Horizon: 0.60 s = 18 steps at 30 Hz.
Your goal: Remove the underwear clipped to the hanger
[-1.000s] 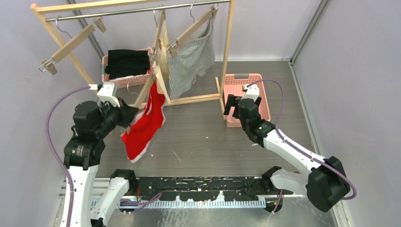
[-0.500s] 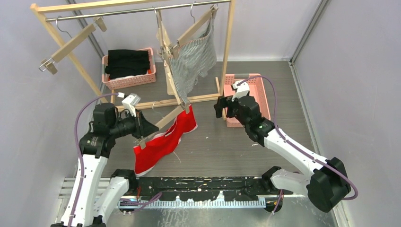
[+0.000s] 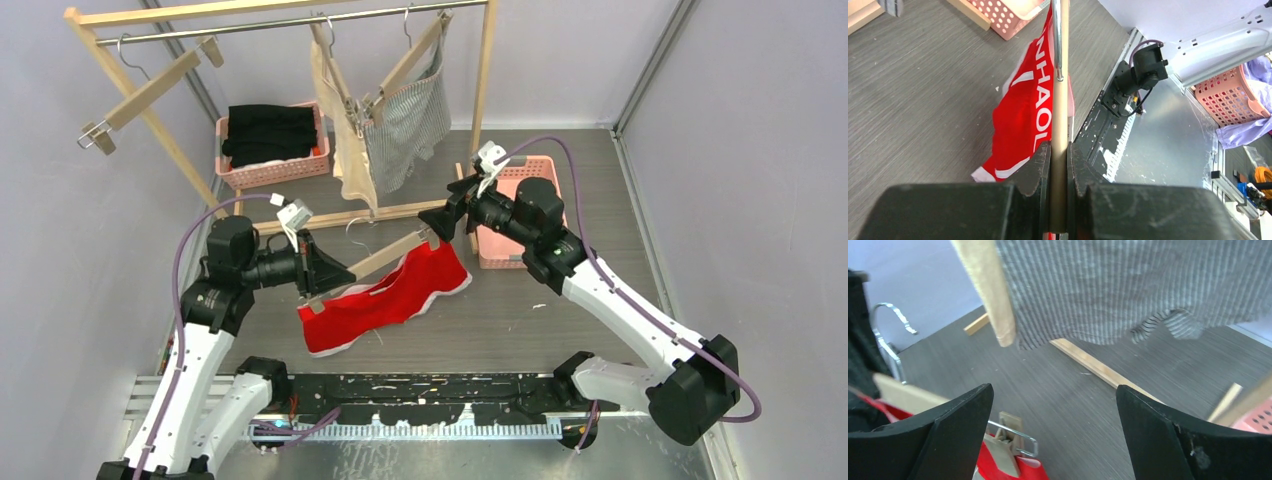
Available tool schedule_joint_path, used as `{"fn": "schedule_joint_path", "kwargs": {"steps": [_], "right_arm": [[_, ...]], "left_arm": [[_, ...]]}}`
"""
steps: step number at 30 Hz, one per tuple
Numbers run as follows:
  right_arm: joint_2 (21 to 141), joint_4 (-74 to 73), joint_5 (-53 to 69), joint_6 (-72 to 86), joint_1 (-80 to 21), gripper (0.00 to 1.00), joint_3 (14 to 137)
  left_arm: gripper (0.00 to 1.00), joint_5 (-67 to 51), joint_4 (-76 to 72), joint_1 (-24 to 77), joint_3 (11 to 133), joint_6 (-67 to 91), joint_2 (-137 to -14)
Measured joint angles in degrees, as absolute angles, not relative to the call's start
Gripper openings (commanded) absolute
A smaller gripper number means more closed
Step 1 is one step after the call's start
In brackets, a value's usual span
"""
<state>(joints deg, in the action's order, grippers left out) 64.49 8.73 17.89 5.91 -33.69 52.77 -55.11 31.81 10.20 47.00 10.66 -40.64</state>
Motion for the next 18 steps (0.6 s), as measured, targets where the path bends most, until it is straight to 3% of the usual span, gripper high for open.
{"fn": "schedule_joint_path", "kwargs": {"steps": [9,18], "right_arm": [[63.33,8.8,32.56,3.73,-32.42,0.95,52.9],[59.81,16.88,46.94,9.34,-23.22,0.93,49.91]], "left_arm": [[0.0,-57.58,27.31,10.46,46.44,11.16,-41.1],[0.0,-58.61,22.52,10.46,46.35,13.06,-39.35]]}}
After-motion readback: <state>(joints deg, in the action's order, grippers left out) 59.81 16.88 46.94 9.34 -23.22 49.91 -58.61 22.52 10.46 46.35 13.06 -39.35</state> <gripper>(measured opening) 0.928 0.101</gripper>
